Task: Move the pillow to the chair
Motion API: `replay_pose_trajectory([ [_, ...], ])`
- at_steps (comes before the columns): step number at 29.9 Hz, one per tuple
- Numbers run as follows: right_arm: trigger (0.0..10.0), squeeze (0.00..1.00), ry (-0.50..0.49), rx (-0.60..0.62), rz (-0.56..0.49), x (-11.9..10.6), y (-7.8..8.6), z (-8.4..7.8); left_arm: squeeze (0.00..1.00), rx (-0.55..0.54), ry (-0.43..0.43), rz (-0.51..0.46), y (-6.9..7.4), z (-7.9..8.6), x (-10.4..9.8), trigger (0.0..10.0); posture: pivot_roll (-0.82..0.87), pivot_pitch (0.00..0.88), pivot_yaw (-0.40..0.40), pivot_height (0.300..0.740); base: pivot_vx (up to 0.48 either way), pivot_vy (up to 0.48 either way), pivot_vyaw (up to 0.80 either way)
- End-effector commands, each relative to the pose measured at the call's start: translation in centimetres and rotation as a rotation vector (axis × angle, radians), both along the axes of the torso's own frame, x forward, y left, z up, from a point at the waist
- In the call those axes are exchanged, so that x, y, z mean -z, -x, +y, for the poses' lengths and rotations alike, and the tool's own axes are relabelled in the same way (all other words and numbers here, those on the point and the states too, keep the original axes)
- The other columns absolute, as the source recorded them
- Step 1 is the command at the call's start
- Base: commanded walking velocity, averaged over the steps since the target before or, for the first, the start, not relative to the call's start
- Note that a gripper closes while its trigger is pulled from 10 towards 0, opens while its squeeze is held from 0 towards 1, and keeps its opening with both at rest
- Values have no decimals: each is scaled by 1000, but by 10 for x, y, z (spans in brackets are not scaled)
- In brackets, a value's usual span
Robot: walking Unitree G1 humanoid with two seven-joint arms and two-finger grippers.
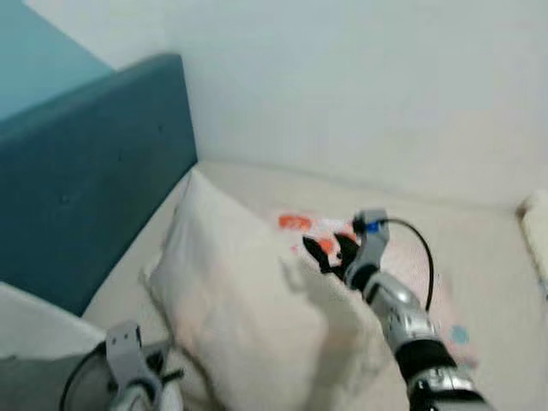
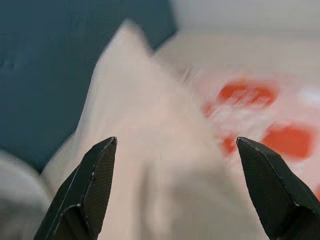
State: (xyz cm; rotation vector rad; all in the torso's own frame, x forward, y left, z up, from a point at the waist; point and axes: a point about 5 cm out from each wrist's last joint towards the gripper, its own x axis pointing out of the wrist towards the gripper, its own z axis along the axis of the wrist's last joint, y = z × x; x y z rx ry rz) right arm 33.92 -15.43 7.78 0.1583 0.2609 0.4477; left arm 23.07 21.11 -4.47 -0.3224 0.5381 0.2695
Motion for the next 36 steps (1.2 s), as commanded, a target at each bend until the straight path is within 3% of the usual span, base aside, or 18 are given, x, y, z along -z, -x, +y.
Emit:
replay_pose_trajectory([
  [1, 10000, 0, 26, -37, 53, 11, 5, 8, 0, 15, -13, 12, 2, -1, 1, 10000, 73, 0, 26, 740, 0, 0, 0],
  [8, 10000, 0, 82, 44, 105, 21, 6, 3, 0, 30, -24, 16, 1, -2, 1, 10000, 74, 0, 26, 736, 0, 0, 0],
  [13, 10000, 0, 90, 108, 97, 20, 4, -8, 0, 33, -26, 12, 0, -2, 1, 10000, 72, 0, 27, 706, 0, 0, 0],
  [26, 10000, 0, 155, 138, 127, 23, 3, -15, 0, 38, -17, -11, -2, -4, -1, 10000, 76, 0, 28, 651, 0, 0, 0],
  [28, 10000, 0, 188, 182, 170, 30, 5, -21, 0, 37, -14, -21, -3, -4, -2, 10000, 79, 0, 29, 651, 0, 0, 0],
  [32, 10000, 0, 190, 256, 157, 29, 5, -33, 0, 37, -18, -26, -2, -2, -3, 10000, 89, 0, 31, 651, 0, 0, 0],
  [33, 10000, 0, 204, 329, 117, 23, 3, -47, 0, 38, -21, -29, -1, 0, -2, 10000, 97, 0, 34, 651, 0, 0, 0],
  [36, 10000, 0, 184, 373, 78, 17, 1, -56, 0, 38, -25, -31, 1, 1, -2, 10000, 102, 0, 39, 651, 0, 0, 0],
])
